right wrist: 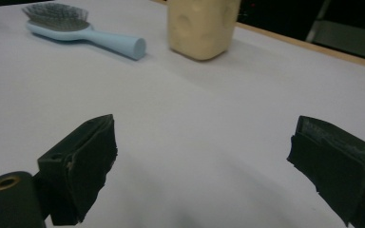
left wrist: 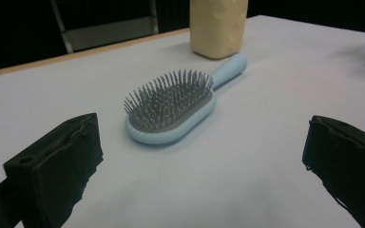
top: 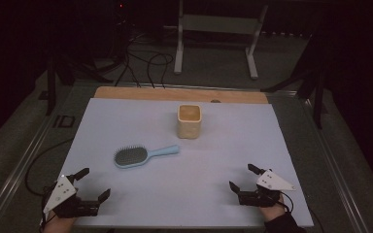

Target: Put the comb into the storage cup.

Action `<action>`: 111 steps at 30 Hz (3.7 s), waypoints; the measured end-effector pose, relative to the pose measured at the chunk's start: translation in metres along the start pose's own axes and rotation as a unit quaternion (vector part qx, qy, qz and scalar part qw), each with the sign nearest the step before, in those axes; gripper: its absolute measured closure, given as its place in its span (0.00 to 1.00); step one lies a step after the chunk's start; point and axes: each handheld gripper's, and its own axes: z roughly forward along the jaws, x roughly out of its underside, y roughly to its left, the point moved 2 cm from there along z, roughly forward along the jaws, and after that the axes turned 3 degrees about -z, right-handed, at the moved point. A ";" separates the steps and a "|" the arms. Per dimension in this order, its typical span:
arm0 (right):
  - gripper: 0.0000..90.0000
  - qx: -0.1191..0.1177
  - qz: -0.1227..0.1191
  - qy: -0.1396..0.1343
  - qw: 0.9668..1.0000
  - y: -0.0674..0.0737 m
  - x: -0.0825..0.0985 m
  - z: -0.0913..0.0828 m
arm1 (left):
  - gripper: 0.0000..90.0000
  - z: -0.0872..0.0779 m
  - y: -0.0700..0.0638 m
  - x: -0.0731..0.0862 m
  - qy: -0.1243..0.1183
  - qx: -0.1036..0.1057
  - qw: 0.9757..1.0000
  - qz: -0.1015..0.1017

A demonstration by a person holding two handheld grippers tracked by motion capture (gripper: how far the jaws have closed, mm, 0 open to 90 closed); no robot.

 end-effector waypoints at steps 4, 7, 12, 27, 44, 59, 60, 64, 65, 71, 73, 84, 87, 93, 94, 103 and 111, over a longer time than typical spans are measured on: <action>0.09 0.000 -0.003 -0.001 1.000 0.002 -0.002 0.000 | 0.00 0.000 0.000 0.000 -0.006 0.000 1.000 0.000; 0.09 -0.003 -0.008 -0.004 1.000 0.005 -0.003 -0.001 | 0.00 0.001 -0.001 0.000 -0.005 0.001 1.000 0.007; 0.09 -0.004 -0.003 -0.004 1.000 0.005 -0.002 -0.001 | 0.00 0.001 0.000 -0.001 -0.006 0.002 1.000 0.008; 0.09 0.015 0.004 -0.016 1.000 0.003 -0.003 -0.006 | 0.00 0.000 -0.001 -0.012 0.000 0.012 1.000 0.006; 0.09 0.019 0.008 -0.023 1.000 0.004 -0.005 -0.007 | 0.00 -0.002 -0.003 -0.047 0.008 0.042 0.999 0.003; 0.09 0.016 0.012 -0.027 0.999 0.004 -0.006 -0.008 | 0.00 0.011 -0.005 -0.091 0.012 0.063 0.998 0.025; 0.09 0.016 0.012 -0.027 0.999 0.004 -0.006 -0.008 | 0.00 0.011 -0.005 -0.091 0.012 0.063 0.998 0.025; 0.09 0.014 0.014 -0.029 0.999 0.003 -0.006 -0.008 | 0.00 0.018 -0.007 -0.102 0.021 0.061 0.997 0.031; 0.09 0.014 0.014 -0.029 0.999 0.004 -0.006 -0.008 | 0.00 0.019 -0.007 -0.104 0.021 0.065 0.997 0.032; 0.09 0.013 0.015 -0.030 0.999 0.003 -0.006 -0.008 | 0.00 0.027 -0.008 -0.116 0.029 0.085 0.995 0.036; 0.09 0.013 0.015 -0.030 0.999 0.003 -0.006 -0.008 | 0.00 0.030 -0.009 -0.120 0.030 0.090 0.995 0.038; 0.09 0.009 0.017 -0.033 0.999 0.004 -0.008 -0.009 | 0.00 0.051 -0.016 -0.141 0.047 0.102 0.992 0.058; 0.09 0.009 0.020 -0.035 0.999 0.004 -0.008 -0.009 | 0.00 0.064 -0.021 -0.145 0.056 0.105 0.991 0.062; 0.09 0.006 0.021 -0.034 0.999 0.004 -0.008 -0.008 | 0.00 0.086 -0.027 -0.147 0.071 0.105 0.990 0.063; 0.09 0.006 0.021 -0.034 0.999 0.004 -0.008 -0.008 | 0.00 0.086 -0.027 -0.147 0.071 0.105 0.990 0.063; 0.09 0.003 0.022 -0.036 0.999 0.005 -0.008 -0.009 | 0.01 0.113 -0.036 -0.144 0.087 0.103 0.989 0.055; 0.09 -0.001 0.021 -0.038 0.999 0.005 -0.008 -0.008 | 0.04 0.137 -0.041 -0.138 0.103 0.101 0.988 0.053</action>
